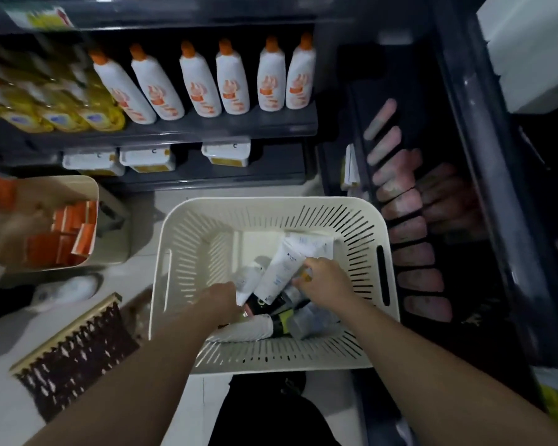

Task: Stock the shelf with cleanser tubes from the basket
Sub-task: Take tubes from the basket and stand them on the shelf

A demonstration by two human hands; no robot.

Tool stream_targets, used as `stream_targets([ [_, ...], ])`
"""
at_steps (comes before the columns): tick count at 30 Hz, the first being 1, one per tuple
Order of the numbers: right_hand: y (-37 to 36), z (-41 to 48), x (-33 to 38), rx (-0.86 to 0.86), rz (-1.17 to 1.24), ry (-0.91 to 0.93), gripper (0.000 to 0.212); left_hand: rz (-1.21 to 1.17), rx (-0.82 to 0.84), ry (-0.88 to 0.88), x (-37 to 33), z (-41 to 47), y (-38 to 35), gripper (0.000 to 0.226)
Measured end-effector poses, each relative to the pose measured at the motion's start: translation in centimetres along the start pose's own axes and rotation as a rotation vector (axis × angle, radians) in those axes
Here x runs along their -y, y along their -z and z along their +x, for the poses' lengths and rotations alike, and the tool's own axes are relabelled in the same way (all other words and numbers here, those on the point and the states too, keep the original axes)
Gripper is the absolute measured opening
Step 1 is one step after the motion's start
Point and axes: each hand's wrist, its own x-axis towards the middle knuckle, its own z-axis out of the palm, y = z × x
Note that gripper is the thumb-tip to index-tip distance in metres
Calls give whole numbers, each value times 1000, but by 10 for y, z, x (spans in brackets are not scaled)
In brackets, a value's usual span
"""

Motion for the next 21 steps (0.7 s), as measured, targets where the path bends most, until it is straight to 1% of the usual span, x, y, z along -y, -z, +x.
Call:
stream_targets([
  [3,-10,20,-2,23,18,-46,36,-71,33,-23,3,14,-10,58],
  [7,-26,43,-1,60,73,-122,53,-137,18,-23,9,26,-19,47],
  [9,-33,51,1,60,91,-161,61,-166,18,-17,11,30,-22,50],
  [12,-42,57,5,21,83,-207,75,-187,-1,-6,11,35,-25,55],
  [15,-48,60,10,-26,81,-254,84,-231,-57,31,9,38,-20,47],
  [18,-53,64,13,0,83,-301,87,-326,-104,23,11,44,-12,37],
  [19,-54,65,13,17,110,-308,83,-396,-127,30,12,46,-9,32],
  [21,-53,65,10,28,274,-306,61,-643,-162,77,11,48,0,21],
])
